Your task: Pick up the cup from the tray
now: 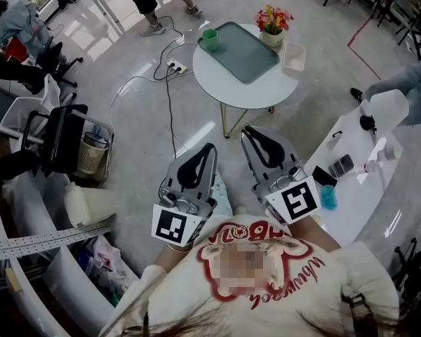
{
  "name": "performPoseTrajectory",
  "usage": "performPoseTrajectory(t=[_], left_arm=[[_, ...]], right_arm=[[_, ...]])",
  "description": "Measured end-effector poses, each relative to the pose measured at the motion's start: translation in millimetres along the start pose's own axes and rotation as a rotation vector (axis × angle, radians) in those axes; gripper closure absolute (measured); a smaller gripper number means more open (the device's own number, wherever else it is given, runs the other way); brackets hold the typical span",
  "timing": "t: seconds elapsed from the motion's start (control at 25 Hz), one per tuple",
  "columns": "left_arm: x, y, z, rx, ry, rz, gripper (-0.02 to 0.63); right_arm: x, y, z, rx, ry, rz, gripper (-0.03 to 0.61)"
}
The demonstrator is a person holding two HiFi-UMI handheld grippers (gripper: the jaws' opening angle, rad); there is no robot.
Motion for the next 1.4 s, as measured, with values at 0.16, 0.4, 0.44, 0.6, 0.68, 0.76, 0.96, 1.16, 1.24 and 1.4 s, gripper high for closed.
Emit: performPoseTrajectory(t=[0.16, 0.4, 0.44, 0.6, 0.68, 0.76, 0.96, 1.16, 1.24, 1.4], left_arm=[[-43, 28, -4, 0.010, -0.004, -0.003, 0.600], [-118, 79, -16, -0.006, -0.024, -0.047, 0.598], [-132, 88, -16, -0.009, -0.035, -0.052, 0.598], [-178, 124, -11, -0.004, -0.035, -0.082, 0.598], [-198, 141, -9, -0.001, -0.029, -0.098, 0.598], [-217, 155, -8, 0.009, -0.019, -0.114, 0.598], [-250, 183, -9, -0.010, -0.039, -0.149, 0.598], [-267, 207, -14, -0.015, -0.055, -0.166, 0.598], [-272, 215, -16, -0.018, -0.059, -0.169, 0.599], [-279, 229, -18, -0.021, -0.063, -0.163, 0.599]], right_arm=[[20, 37, -5, -0.004, 0.003, -0.021, 0.535], [52, 111, -10, -0.003, 0.006, -0.071, 0.535], [57, 124, -10, -0.008, 0.006, -0.081, 0.535], [79, 169, -1, -0.001, 0.004, -0.126, 0.535], [89, 190, 2, 0.001, 0.005, -0.145, 0.535], [97, 208, 4, 0.001, 0.006, -0.164, 0.535], [112, 244, 6, 0.000, 0.009, -0.199, 0.535], [126, 269, 6, -0.004, 0.012, -0.208, 0.535], [132, 276, 5, -0.009, 0.014, -0.211, 0.535], [144, 285, 6, -0.015, 0.018, -0.205, 0.535]])
Point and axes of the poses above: the fingertips, and each gripper's own axes: y forward along the fingers, x to its right, z out of its top, the point moved 10 cm from there along -y, backward along the fingers, and after that the axes turned 6 degrees about -x, right-handed, at the moved point
